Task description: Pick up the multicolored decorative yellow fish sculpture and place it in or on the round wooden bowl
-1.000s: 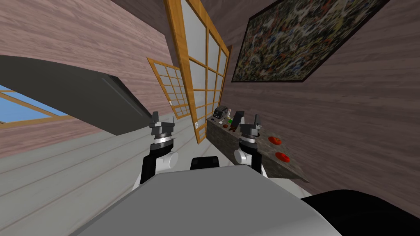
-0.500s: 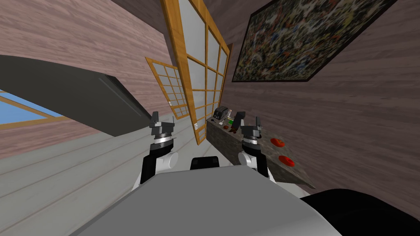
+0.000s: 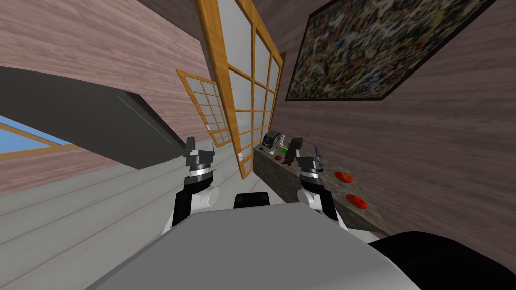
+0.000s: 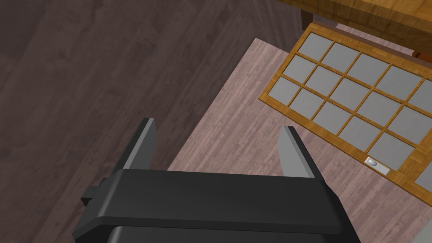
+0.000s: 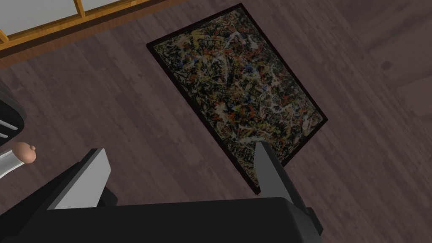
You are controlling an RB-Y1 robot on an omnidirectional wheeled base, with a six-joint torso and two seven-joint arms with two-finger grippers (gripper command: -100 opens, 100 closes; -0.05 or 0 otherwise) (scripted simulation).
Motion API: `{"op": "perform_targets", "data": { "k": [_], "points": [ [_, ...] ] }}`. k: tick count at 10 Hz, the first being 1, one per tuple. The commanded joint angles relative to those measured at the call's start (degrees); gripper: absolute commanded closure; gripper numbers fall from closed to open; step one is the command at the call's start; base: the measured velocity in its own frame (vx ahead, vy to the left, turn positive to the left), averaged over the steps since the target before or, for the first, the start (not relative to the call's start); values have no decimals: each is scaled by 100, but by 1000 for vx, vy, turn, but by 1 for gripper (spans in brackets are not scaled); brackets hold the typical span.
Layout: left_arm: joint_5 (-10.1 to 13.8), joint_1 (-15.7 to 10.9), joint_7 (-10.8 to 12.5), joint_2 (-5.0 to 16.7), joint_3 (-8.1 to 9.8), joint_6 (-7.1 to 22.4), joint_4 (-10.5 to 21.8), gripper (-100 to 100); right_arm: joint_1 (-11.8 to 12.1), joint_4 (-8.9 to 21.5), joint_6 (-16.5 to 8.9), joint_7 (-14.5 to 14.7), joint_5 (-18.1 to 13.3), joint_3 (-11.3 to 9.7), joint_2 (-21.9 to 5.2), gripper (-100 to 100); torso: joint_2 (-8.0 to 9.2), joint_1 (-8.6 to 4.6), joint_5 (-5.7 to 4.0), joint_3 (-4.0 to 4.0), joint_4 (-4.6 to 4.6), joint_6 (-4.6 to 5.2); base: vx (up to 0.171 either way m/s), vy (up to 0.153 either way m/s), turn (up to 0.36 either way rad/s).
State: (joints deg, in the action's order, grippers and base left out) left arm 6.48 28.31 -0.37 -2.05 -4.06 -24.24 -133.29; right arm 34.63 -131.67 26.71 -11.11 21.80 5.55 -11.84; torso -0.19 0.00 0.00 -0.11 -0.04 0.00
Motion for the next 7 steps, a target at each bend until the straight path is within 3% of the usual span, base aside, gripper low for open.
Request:
{"op": "perform_targets", "data": {
  "k": [1, 2, 3, 4, 7],
  "points": [
    [0, 0, 0, 0, 0, 0, 0, 0, 38, 24, -56, -194, 129, 63, -89, -100, 0, 0, 0, 0, 0, 0, 44, 7, -5],
    [0, 0, 0, 0, 0, 0, 0, 0, 118, 86, -152, -409, 376, 152, -249, -100, 2, 1, 0, 1, 0, 0, 51, 15, -9],
    [0, 0, 0, 0, 0, 0, 0, 0, 118, 86, -152, -482, 376, 152, -249, -100, 1, 2, 1, 0, 0, 0, 41, 10, -9],
    [0, 0, 0, 0, 0, 0, 0, 0, 199, 155, -253, -698, 627, 242, -409, -100, 3, 2, 1, 1, 0, 0, 42, 13, -14],
    [0, 0, 0, 0, 0, 0, 0, 0, 282, 231, -359, -1098, 900, 332, -568, -100, 3, 4, 1, 2, 1, 0, 41, 15, -10]
  ]
}}
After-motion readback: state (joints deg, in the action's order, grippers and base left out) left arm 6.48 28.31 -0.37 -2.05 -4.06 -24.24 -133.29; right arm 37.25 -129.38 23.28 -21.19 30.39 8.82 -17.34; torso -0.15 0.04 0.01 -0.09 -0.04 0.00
